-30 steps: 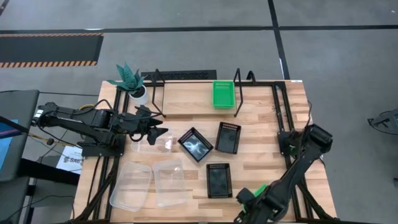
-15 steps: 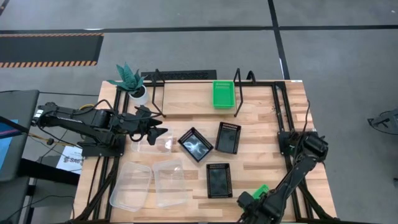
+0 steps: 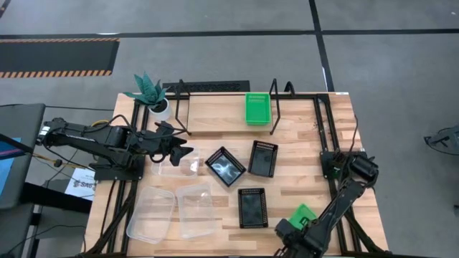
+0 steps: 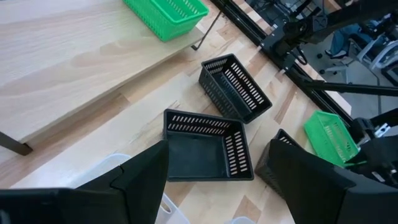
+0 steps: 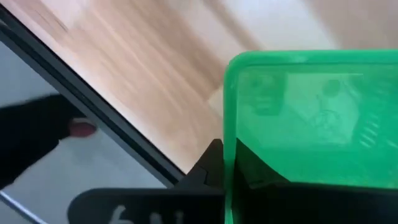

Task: Stack baskets on shelf by color
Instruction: Stack the green bin on top of the stacked green bins on the shelf

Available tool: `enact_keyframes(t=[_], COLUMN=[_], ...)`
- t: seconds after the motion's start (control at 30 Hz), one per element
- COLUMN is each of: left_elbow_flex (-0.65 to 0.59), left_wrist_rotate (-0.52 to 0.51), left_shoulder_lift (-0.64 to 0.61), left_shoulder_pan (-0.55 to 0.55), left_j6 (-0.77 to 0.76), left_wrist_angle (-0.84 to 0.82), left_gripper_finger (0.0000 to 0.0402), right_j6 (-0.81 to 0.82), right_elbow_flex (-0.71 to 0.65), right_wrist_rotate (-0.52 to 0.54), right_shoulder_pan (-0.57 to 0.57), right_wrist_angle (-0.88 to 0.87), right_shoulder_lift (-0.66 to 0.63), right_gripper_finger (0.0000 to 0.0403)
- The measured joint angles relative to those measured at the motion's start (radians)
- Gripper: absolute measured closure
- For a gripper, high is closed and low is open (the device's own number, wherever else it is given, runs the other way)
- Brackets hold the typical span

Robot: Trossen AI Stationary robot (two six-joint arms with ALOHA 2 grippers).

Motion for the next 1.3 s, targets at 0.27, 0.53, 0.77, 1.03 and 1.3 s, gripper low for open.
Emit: enact_keyframes(t=[0.27, 0.53, 0.77, 1.03, 1.3], left_elbow_flex=[0.000, 0.000, 0.000, 0.000, 0.000], left_wrist_rotate=[-0.002, -0.025, -0.025, -0.024, -0.024], left_shoulder_lift=[0.000, 0.000, 0.000, 0.000, 0.000], left_shoulder_pan=[0.000, 0.000, 0.000, 0.000, 0.000], left_j6=[-0.017, -0.019, -0.020, -0.028, -0.028], left_wrist_angle=[-0.013, -0.017, -0.017, -0.016, -0.016], left_gripper_finger=[0.0136, 0.0136, 0.0136, 0.0136, 0.0136], right_j6=[0.024, 0.041, 0.011, -0.034, -0.093], right_elbow_flex=[0.000, 0.000, 0.000, 0.000, 0.000], right_wrist_rotate=[0.202, 0.365, 0.394, 0.439, 0.444], right_shoulder_pan=[-0.013, -0.044, -0.077, -0.107, -0.144], right_wrist_angle=[-0.152, -0.232, -0.227, -0.222, -0.214], right_shoulder_lift=[-0.131, -0.196, -0.198, -0.198, -0.198], right_gripper_finger=[0.0398, 0.0400, 0.0400, 0.0400, 0.0400])
